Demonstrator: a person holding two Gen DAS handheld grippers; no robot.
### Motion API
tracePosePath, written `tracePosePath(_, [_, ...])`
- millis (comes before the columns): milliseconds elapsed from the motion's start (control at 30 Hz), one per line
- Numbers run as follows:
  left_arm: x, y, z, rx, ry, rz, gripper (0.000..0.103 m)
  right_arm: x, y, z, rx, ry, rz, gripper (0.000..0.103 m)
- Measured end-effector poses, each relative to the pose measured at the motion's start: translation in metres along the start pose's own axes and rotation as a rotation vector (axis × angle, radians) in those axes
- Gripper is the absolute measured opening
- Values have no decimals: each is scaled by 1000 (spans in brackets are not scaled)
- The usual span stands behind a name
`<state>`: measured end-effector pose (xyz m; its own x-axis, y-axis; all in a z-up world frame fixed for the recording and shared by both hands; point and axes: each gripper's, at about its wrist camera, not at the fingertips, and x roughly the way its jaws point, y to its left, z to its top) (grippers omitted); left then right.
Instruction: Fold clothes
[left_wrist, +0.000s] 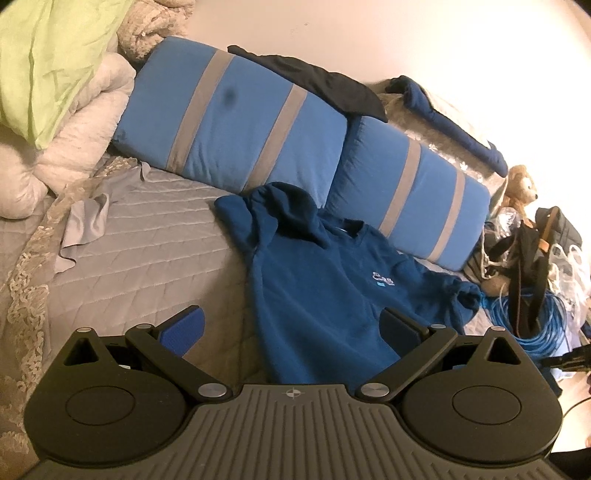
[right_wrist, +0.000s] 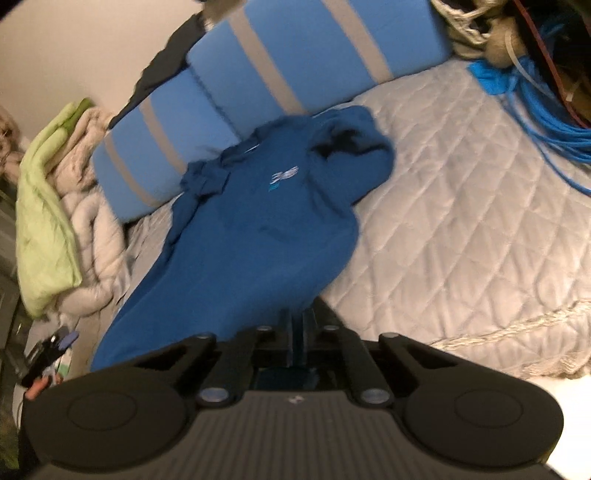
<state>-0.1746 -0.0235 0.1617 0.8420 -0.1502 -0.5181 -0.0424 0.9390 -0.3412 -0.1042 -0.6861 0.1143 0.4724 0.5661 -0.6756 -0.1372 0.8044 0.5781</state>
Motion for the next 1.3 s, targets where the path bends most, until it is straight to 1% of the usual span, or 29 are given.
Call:
tracePosePath(167, [0,3,-3,-23,10,-8,103,9,-13,-1,31,11,-53,3])
tracePosePath(433, [-1,10,-12,-70,33,-43,103,20,-24,0,43,13,-78,3])
tracePosePath(700, [11,30,-28,-248,98,-149,103,28,-29,0,54,49,-71,3])
tracePosePath(767, [14,36,-32,-304,104,-174,102,29,-29,1,59,56,-69,3])
tracePosePath(833, [15,39,-36,-337,103,-189,102,30,-29,2,61,60,-65,3])
tracePosePath(900, [17,40,-38,-364,105,-206,97,31,-29,4,62,64,-63,3])
tracePosePath(967, [19,42,-40,-394,111,-229,95,32,-28,6,58,69,-67,3])
tracePosePath(1033, [21,44,-43,-428,122,-259,89,32,-27,7,55,70,-70,3])
tracePosePath(1067, [22,44,-44,-440,130,-270,83,32,-26,7,54,69,-71,4])
tracePosePath(1100, [23,44,-45,-449,139,-281,62,31,-26,6,55,65,-70,4])
tracePosePath(1133, [25,44,-46,-454,151,-289,49,30,-26,6,57,61,-69,4])
tracePosePath(1167, [26,42,-47,-453,163,-287,26,29,-25,5,58,56,-67,4])
tracePosePath(1200, [26,40,-48,-443,167,-278,14,28,-25,4,57,50,-65,4])
tracePosePath(1233, [26,38,-49,-434,165,-271,12,26,-23,3,50,42,-60,3])
tracePosePath(1267, [25,36,-50,-426,155,-264,5,23,-21,2,36,33,-56,3])
tracePosePath(1300, [23,34,-51,-423,147,-259,4,20,-19,2,26,22,-53,3])
